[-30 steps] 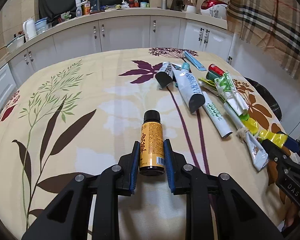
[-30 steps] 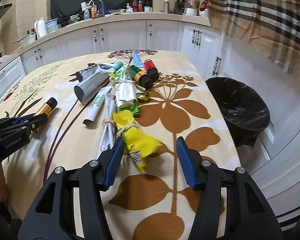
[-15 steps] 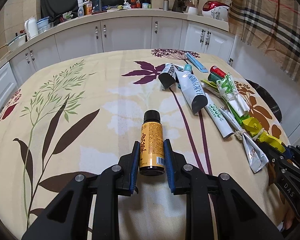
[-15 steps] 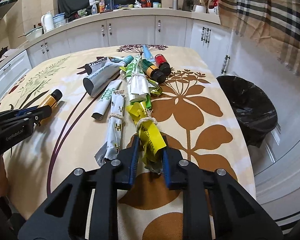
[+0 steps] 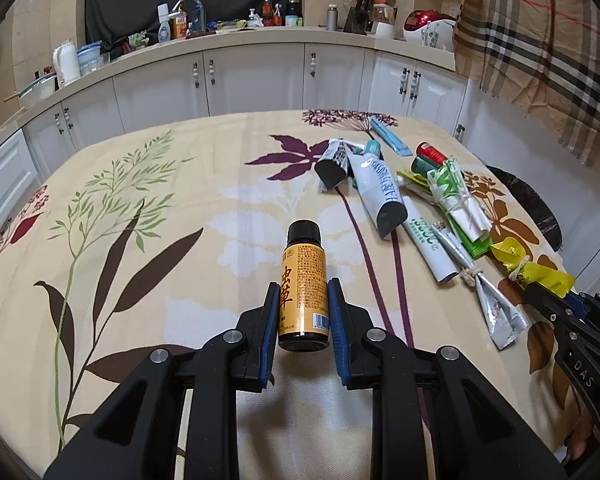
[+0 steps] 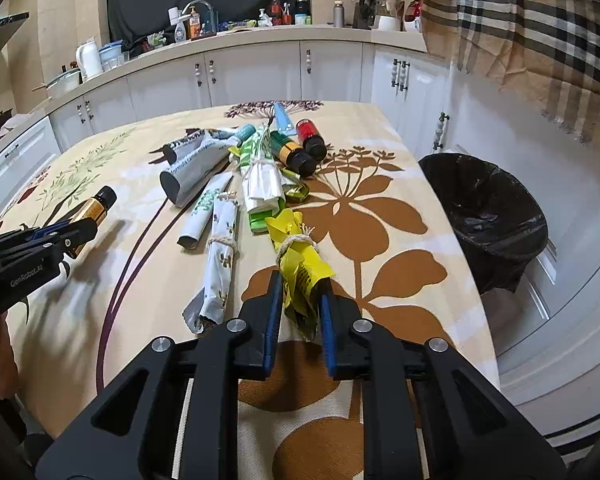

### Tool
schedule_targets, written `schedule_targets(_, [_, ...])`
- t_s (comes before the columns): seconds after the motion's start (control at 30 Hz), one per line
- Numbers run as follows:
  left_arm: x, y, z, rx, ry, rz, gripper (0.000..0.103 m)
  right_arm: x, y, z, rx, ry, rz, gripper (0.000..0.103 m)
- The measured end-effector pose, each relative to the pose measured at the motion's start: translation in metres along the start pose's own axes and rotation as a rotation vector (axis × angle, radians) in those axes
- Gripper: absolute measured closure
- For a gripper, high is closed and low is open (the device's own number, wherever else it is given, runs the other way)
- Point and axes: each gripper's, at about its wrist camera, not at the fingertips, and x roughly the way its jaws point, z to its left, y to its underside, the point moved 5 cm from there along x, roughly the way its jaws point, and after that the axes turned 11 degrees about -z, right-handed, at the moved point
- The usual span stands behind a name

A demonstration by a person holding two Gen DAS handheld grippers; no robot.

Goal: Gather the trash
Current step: 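Grasp the yellow snack wrapper with the right gripper while the left holds the spray can, then carry the can and wrapper over the bin and open both grippers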

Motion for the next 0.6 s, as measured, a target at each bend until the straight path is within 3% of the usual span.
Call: schedule_targets(0.6, [-0.002, -0.044, -0.045, 0.05, 0.081, -0.093, 0.078, -0.011, -0.036, -0.036, 0.035, 0.07, -0.102, 0.087])
